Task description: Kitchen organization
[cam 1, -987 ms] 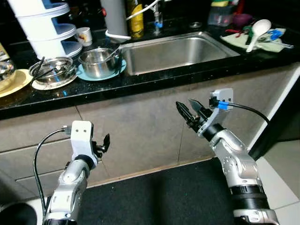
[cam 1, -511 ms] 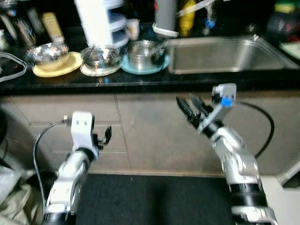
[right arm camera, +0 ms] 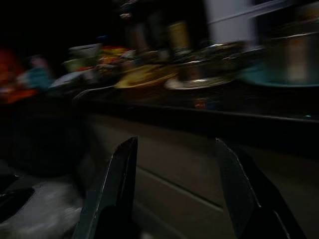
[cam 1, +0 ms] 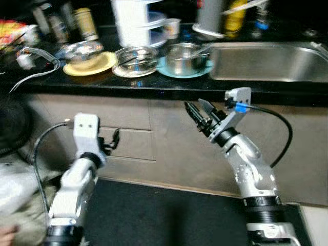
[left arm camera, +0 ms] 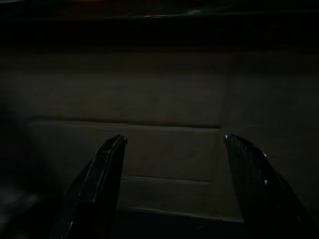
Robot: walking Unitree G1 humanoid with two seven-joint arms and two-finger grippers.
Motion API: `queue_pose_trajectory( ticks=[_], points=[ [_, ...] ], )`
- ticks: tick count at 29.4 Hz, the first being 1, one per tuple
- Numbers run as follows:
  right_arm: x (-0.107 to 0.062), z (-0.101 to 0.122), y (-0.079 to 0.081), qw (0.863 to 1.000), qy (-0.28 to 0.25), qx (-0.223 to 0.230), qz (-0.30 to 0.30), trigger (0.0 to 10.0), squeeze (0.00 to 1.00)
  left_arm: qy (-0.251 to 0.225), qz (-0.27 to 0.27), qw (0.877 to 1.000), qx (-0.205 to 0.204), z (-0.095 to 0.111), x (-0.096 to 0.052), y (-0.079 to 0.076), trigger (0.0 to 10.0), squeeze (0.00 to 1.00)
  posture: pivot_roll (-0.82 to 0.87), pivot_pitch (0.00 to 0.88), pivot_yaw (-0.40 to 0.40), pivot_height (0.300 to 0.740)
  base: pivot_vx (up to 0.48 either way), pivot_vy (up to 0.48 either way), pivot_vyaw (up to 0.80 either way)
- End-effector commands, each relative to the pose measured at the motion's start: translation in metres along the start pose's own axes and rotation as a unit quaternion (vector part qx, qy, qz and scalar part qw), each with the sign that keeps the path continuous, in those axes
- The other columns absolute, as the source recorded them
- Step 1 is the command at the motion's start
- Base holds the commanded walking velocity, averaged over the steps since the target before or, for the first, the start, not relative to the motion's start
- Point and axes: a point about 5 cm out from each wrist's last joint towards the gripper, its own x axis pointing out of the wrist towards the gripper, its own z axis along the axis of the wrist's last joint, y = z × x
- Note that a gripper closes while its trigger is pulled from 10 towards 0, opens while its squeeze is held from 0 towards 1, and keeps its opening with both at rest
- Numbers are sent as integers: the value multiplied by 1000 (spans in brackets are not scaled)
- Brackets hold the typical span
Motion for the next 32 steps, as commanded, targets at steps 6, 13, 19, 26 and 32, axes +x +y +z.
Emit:
queue_pose_trajectory(
  ticks=[6, 13, 19, 26, 32],
  points=[
    [3, -1, 1, 1000, 11, -14, -9, 10000, 0, -5, -12, 1000, -4, 5, 1, -2, 10000, 0, -36, 0, 47, 740, 0, 0, 79],
    [6, 5, 2, 1000, -8, 4, -17, 10000, 0, -21, -23, 1000, -6, 12, 3, -4, 10000, 0, -39, 0, 47, 740, 228, 0, 0],
    [10, 14, 5, 996, -41, 81, -11, 10000, 0, -43, -48, 998, -16, 25, 4, -14, 10000, 0, -33, 0, 46, 740, 361, 0, -105],
    [13, 21, 10, 993, -56, 103, 7, 10000, 0, -73, -85, 993, -20, 43, 6, -32, 10000, 0, -35, 0, 47, 740, 368, 0, -800],
    [14, 23, 11, 994, -59, 96, 7, 10000, 0, -82, -96, 992, -17, 50, 6, -36, 10000, 0, -34, 0, 46, 740, 369, 0, 0]
  ],
)
